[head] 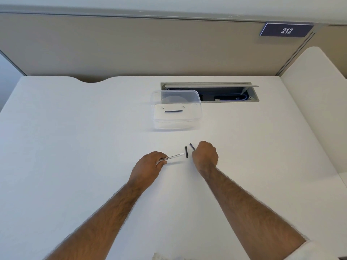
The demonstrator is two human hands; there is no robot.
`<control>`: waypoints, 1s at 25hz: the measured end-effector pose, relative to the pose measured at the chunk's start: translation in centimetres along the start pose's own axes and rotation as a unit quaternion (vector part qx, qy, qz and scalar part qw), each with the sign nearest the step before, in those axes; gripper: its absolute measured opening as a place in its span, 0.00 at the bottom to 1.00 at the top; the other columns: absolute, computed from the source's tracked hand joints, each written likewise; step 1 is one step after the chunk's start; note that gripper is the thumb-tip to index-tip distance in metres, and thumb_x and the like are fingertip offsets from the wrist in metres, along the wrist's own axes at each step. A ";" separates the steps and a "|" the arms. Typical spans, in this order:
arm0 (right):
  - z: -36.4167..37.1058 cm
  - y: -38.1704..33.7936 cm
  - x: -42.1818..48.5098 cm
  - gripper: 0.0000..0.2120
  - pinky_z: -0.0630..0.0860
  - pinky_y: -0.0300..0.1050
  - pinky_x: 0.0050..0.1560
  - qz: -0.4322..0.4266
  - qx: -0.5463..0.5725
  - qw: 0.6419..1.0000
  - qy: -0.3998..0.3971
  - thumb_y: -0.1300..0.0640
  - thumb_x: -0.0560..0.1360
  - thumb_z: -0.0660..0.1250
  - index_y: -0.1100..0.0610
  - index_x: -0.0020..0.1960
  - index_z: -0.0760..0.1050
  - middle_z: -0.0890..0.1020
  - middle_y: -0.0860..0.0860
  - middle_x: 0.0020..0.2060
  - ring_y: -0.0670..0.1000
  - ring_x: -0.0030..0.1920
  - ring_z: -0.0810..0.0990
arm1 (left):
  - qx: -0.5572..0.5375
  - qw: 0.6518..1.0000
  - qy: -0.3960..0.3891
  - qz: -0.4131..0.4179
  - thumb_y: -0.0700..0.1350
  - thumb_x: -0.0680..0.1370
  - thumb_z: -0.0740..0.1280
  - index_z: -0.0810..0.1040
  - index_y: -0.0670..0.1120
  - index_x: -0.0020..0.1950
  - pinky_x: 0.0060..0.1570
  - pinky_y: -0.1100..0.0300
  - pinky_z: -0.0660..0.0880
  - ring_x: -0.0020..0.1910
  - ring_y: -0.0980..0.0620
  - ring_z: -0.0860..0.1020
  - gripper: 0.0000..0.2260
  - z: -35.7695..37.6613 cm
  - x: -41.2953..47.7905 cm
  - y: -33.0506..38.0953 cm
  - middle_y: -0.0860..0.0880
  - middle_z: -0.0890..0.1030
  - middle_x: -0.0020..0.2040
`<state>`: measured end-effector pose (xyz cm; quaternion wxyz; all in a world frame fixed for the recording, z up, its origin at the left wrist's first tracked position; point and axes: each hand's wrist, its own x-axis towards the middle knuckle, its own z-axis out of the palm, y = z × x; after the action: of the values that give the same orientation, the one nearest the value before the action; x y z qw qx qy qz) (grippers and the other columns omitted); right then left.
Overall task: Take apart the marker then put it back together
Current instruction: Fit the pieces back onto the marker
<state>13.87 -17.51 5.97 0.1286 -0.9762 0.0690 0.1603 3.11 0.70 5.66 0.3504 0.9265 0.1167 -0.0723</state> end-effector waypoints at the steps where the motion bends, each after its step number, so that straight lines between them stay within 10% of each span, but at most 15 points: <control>1: -0.2 0.0 0.1 0.08 0.72 0.44 0.41 -0.001 0.008 1.000 0.000 0.64 0.73 0.62 0.59 0.50 0.77 0.82 0.55 0.50 0.59 0.54 0.79 | -0.001 1.000 0.000 -0.001 0.50 0.83 0.64 0.80 0.55 0.59 0.47 0.59 0.70 0.53 0.56 0.77 0.08 0.0 0.0 0.0 0.61 0.81 0.53; 11: -3.6 -0.2 -0.7 0.08 0.75 0.43 0.36 -0.026 0.354 0.934 0.028 0.63 0.68 0.66 0.57 0.46 0.79 0.78 0.46 0.30 0.49 0.32 0.76 | -0.011 1.000 0.007 -0.008 0.50 0.82 0.64 0.80 0.56 0.58 0.44 0.59 0.71 0.49 0.57 0.77 0.07 -0.2 -0.2 0.2 0.62 0.80 0.50; 25: -3.8 -0.4 -2.8 0.03 0.83 0.47 0.41 0.014 0.609 0.791 -0.059 0.66 0.75 0.70 0.65 0.43 0.78 0.80 0.56 0.32 0.50 0.30 0.78 | -0.021 0.999 0.023 0.013 0.49 0.82 0.65 0.80 0.54 0.56 0.44 0.59 0.72 0.48 0.56 0.77 0.06 -0.5 -0.1 0.9 0.61 0.79 0.49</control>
<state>12.42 -17.91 10.48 0.6977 -0.6838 0.1580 0.1439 3.24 0.41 6.62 0.3678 0.9218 0.1145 -0.0439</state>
